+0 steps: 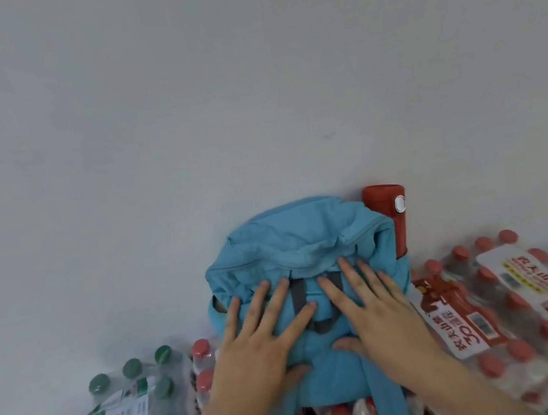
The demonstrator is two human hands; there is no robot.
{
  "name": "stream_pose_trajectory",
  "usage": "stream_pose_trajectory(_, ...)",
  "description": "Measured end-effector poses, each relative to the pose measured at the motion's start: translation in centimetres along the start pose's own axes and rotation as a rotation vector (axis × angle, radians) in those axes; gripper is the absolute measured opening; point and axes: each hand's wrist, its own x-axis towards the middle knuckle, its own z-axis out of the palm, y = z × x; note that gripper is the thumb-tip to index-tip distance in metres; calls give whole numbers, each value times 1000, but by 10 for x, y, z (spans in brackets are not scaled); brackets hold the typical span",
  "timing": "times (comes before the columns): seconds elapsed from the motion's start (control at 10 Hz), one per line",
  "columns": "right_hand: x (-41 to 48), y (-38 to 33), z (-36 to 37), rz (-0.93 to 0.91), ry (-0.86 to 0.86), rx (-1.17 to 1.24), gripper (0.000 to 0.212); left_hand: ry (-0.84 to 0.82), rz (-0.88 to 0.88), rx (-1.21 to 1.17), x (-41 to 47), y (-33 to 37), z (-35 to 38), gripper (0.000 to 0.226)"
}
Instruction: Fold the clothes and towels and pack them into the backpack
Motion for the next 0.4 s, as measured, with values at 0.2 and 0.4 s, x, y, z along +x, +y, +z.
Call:
stream_pose_trajectory(0.2, 3, 16, 1, -77, -39, 96, 91, -21, -33, -1, 3, 0, -1, 101)
stream_pose_trajectory(0.4, -38, 21, -37, -121, 58, 259, 58, 228, -151, -481, -21, -2, -32, 40)
